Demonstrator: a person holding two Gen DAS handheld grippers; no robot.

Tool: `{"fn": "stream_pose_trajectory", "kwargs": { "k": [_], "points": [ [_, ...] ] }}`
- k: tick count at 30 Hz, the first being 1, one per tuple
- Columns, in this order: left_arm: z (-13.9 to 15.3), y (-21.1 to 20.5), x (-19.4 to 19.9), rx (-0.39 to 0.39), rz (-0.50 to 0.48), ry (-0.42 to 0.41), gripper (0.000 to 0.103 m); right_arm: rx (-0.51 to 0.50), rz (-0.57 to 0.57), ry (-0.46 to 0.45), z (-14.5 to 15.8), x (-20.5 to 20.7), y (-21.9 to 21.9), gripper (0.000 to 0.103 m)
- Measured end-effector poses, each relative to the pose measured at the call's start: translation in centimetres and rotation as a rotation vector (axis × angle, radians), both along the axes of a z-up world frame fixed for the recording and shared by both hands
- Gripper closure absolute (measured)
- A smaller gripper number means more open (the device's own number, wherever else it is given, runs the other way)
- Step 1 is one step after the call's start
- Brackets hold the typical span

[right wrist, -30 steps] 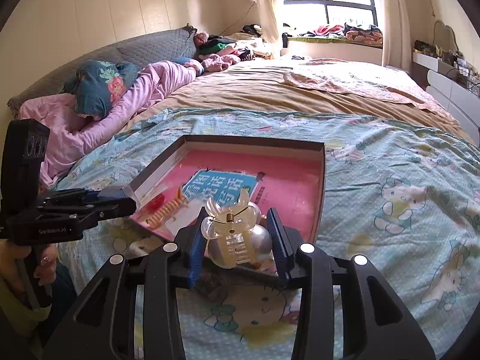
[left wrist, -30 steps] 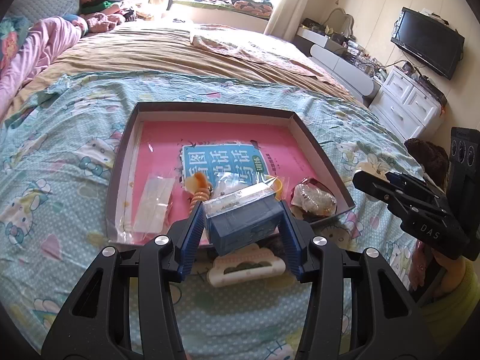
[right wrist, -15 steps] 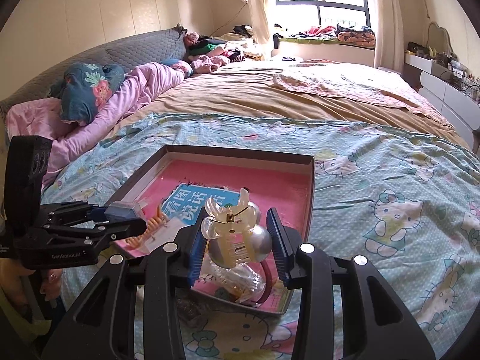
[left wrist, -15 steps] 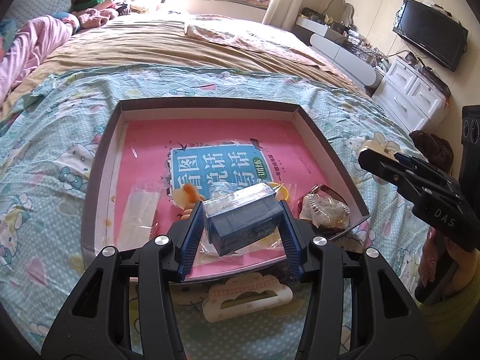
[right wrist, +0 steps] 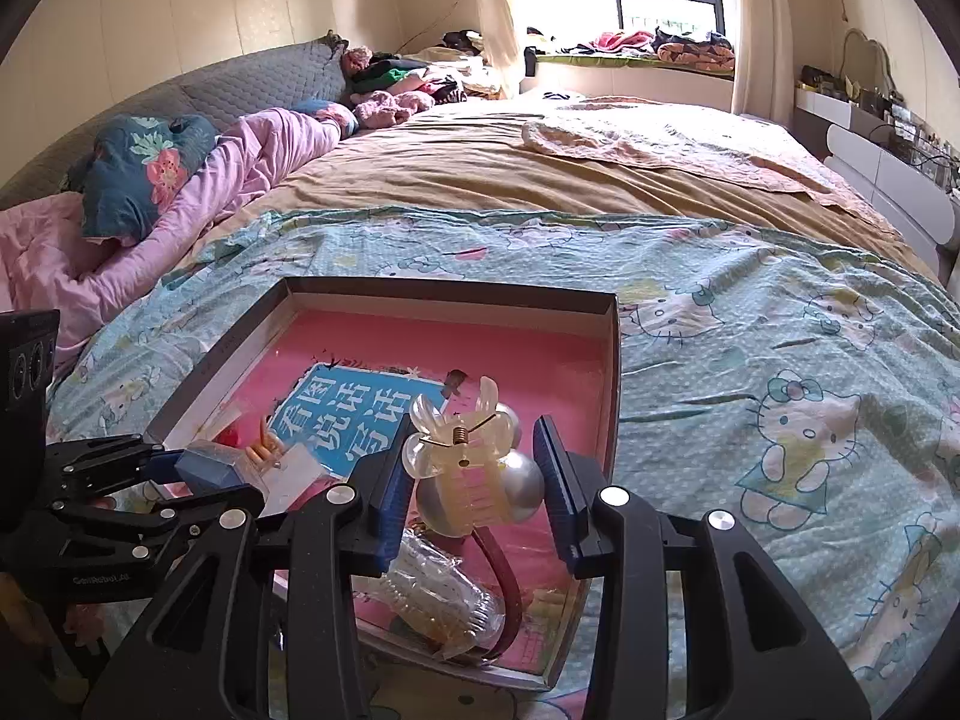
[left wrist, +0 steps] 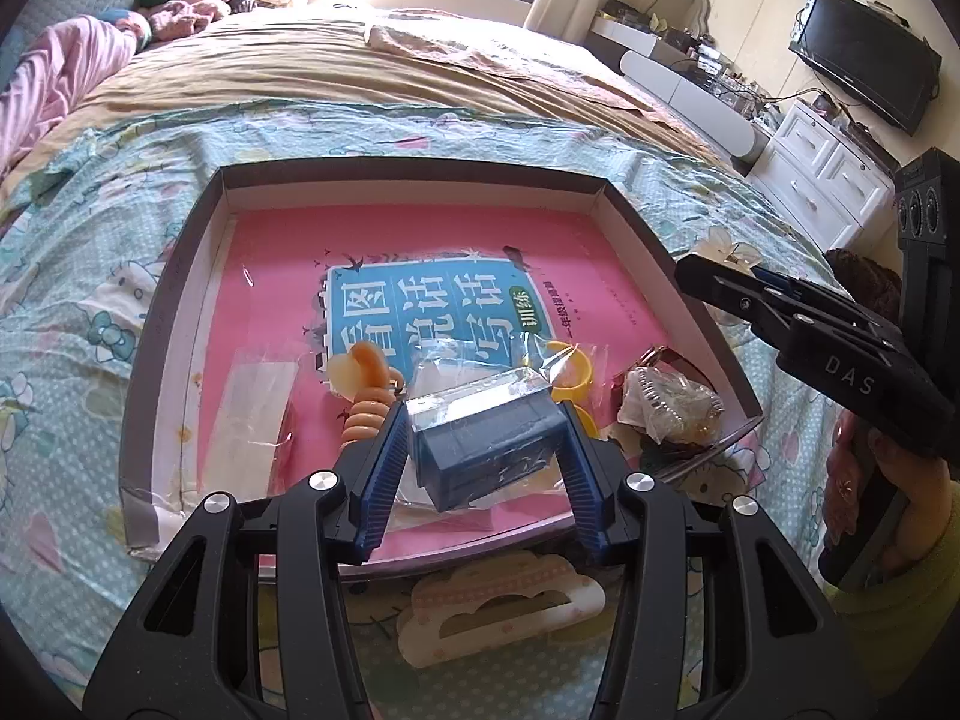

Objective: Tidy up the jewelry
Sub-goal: 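Carry the blue box with the left tool into the tray while the right tool carries the pearl clip, then open the left tool releasing the blue box while the right tool releases the pearl clip in the tray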

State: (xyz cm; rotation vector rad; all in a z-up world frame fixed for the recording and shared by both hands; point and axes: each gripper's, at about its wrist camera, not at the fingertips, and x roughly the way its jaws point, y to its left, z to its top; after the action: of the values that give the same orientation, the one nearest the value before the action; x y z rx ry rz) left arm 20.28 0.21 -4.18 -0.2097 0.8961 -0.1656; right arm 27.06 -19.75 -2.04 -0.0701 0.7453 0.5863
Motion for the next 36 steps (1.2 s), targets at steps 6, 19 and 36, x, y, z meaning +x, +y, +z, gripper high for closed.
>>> {"fn": "stream_pose_trajectory", "kwargs": {
  "k": [6,19,36],
  "points": [
    [-0.3,0.4,0.0,-0.008,0.005,0.005,0.063,-0.018,-0.012,0.018,-1.1,1.1,0.6,0.066],
    [0.2,0.9,-0.9,-0.018,0.013,-0.01,0.055,-0.067,-0.038,0.053,-3.0,2.1,1.3,0.066],
    [0.9,1.5,-1.9,-0.035,0.04,-0.028,0.038,-0.033,-0.06,0.044,-2.0,0.8,0.4,0.042]
  ]
}}
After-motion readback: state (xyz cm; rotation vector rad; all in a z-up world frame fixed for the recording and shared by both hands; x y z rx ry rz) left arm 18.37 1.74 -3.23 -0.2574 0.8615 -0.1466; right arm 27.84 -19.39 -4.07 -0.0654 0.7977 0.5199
